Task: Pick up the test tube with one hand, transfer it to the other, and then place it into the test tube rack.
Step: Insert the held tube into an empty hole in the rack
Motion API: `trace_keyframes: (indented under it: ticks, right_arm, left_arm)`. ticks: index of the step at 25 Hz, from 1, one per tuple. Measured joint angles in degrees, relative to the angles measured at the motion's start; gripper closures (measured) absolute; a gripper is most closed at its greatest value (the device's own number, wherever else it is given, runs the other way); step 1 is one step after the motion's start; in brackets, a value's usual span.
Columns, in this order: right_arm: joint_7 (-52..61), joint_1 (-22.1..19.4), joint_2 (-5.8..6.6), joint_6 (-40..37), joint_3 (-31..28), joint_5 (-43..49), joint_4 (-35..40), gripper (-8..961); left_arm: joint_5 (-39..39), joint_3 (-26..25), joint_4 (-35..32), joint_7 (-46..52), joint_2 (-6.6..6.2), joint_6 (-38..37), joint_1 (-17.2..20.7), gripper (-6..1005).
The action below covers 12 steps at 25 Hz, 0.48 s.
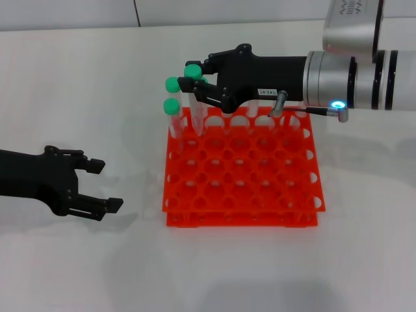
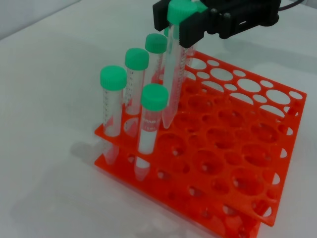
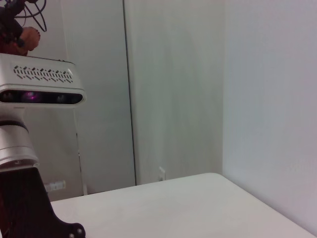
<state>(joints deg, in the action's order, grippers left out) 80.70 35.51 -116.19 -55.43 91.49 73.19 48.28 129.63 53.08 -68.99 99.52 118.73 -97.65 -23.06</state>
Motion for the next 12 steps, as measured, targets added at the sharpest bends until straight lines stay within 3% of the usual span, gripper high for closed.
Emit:
trace_keyframes:
  ticks: [12]
  right_arm:
    - [-0.9,0.3,0.06,0.2,0.0,0.0,-1.6,691]
  left_arm:
    - [0.1,0.0,0.3,-0.2,0.01,0.4,-0.1,129]
